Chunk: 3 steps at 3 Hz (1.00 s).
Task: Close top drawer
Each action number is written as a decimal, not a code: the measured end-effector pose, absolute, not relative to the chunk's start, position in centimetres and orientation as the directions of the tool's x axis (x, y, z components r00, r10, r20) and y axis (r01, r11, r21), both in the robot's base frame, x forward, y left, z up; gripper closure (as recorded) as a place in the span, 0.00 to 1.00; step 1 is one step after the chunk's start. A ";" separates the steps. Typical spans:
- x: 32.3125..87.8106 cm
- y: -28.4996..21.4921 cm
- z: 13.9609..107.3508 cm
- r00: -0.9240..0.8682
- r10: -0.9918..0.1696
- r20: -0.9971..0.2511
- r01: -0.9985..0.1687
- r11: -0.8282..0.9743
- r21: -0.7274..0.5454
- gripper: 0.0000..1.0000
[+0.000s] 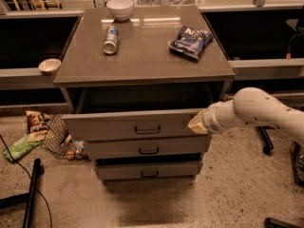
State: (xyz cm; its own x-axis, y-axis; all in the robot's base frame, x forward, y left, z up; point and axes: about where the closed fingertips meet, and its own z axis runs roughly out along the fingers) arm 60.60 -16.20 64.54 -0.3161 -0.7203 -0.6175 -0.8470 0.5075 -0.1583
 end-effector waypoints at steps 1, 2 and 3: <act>63.1 -16.3 65.0 -0.292 -0.703 -0.648 -0.837 0.516 -0.183 1.00; 65.2 -16.5 65.6 -0.275 -0.689 -0.671 -0.829 0.523 -0.196 1.00; 66.5 -16.7 66.0 -0.260 -0.675 -0.690 -0.829 0.523 -0.200 1.00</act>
Offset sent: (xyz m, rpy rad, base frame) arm 0.0713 -0.0104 0.0215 0.0678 -0.1147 -0.0200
